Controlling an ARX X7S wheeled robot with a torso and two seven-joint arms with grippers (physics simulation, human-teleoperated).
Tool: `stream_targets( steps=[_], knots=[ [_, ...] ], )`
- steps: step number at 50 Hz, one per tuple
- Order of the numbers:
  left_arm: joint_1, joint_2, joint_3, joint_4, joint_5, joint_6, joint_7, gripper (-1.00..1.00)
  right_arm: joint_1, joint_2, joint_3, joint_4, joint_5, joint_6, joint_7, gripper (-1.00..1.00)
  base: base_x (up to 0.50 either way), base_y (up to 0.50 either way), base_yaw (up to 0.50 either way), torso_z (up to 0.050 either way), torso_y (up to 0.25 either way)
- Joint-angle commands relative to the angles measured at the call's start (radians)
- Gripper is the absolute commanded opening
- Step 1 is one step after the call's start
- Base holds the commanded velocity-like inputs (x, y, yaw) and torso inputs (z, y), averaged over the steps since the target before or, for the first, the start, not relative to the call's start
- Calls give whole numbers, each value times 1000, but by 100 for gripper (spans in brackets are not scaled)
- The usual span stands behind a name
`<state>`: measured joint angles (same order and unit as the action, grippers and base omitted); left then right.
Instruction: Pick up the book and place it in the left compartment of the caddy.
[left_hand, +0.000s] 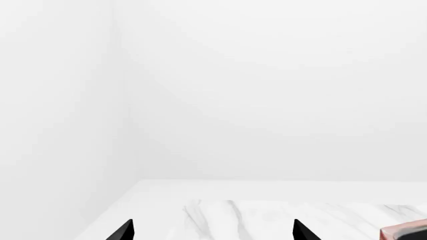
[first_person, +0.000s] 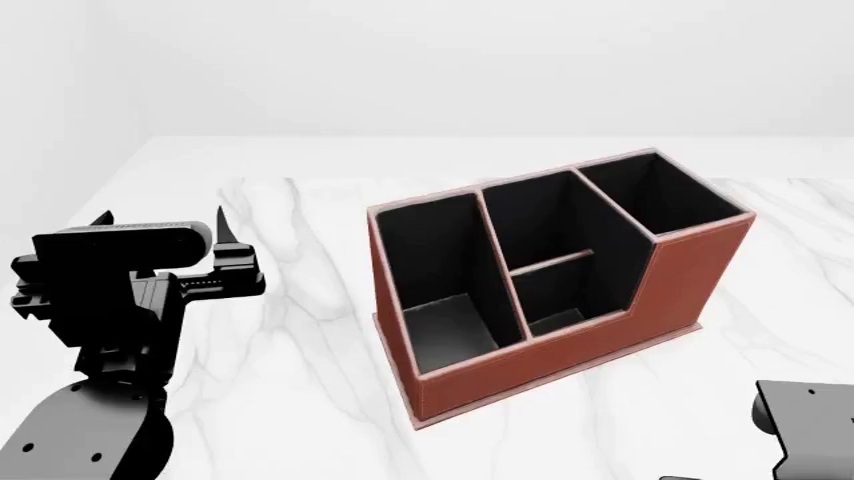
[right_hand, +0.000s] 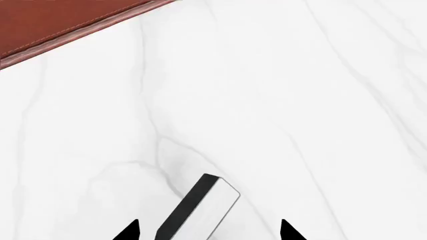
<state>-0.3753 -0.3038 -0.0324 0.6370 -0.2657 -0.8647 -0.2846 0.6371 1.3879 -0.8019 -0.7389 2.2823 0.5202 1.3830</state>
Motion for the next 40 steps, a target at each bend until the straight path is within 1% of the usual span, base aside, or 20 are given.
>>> stream_targets(
  steps=[1,9,17,31,40],
  knots=[
    [6,-3,-3,0,-4,3,-4,100,-34,-1,-18,6,-12,-34,-29,100,0,0,0,0,0],
    [16,-2,0,-10,-4,17,-5,100,-71,-20,-30,46,-50,-79,-80,100,0,0,0,0,0],
    [25,-6,-2,-12,-6,23,-6,100,-102,-55,-51,115,-84,-88,-135,100,0,0,0,0,0],
    [30,-15,-16,10,-15,10,-14,100,-175,-50,-87,174,-97,-122,-197,100,0,0,0,0,0],
    [33,-17,-22,12,-19,10,-17,100,-203,-70,-106,210,-108,-128,-226,100,0,0,0,0,0]
  ],
)
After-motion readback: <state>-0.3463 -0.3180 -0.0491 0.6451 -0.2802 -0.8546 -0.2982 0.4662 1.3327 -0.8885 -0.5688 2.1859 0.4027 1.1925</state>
